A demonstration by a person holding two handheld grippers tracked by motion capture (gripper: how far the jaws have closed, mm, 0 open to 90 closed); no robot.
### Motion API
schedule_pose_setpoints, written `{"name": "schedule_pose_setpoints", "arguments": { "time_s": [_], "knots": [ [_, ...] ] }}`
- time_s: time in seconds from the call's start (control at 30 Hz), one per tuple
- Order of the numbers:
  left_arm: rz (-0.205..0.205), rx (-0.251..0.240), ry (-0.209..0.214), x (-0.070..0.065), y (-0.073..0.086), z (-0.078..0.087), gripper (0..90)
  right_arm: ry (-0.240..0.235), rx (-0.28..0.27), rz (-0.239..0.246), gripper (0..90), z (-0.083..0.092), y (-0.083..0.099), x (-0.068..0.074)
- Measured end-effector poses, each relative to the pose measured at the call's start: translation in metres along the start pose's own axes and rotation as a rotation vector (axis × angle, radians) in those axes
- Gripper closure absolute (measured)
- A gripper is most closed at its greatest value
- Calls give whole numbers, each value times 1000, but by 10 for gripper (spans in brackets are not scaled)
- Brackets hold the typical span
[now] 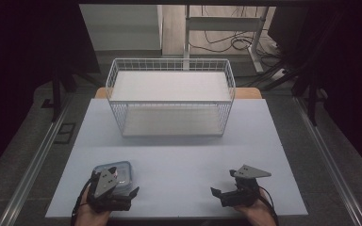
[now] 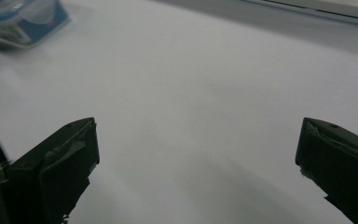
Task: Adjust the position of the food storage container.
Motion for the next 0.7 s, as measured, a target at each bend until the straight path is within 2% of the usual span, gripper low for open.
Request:
{"name": "schedule_pose_setpoints", "arguments": {
  "time_s": [0.07,0.13,0.3,0.37,0.47,0.53,0.63,0.7],
  "knots": [
    [21,-12,5,4,1,3,10,18,0,8,0,0,-1,-3],
    [24,-19,12,6,2,5,9,39,2,5,0,0,-1,-6],
    [32,-21,9,11,3,9,0,34,12,-8,0,-1,-1,-7],
    [56,-50,29,14,2,13,0,46,16,6,0,-1,-1,-7],
    [62,-55,-3,19,1,18,28,70,29,15,0,-1,-1,-9],
    [59,-69,-39,25,2,24,79,77,36,13,0,-1,-1,-11],
    [82,-108,-37,33,4,35,189,77,32,1,2,0,-2,-11],
    [102,-125,-44,40,6,42,307,76,26,-2,18,0,-3,-11]
  ]
}}
Point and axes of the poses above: each handheld gripper's, and its own axes: z roughly backward along the jaws, y roughly out of its underside, x roughly to its left, the point moved 4 cm from there along -z, roughly forward along the jaws, and after that the axes turned 8 degrees about y, right-handed, at the moved point
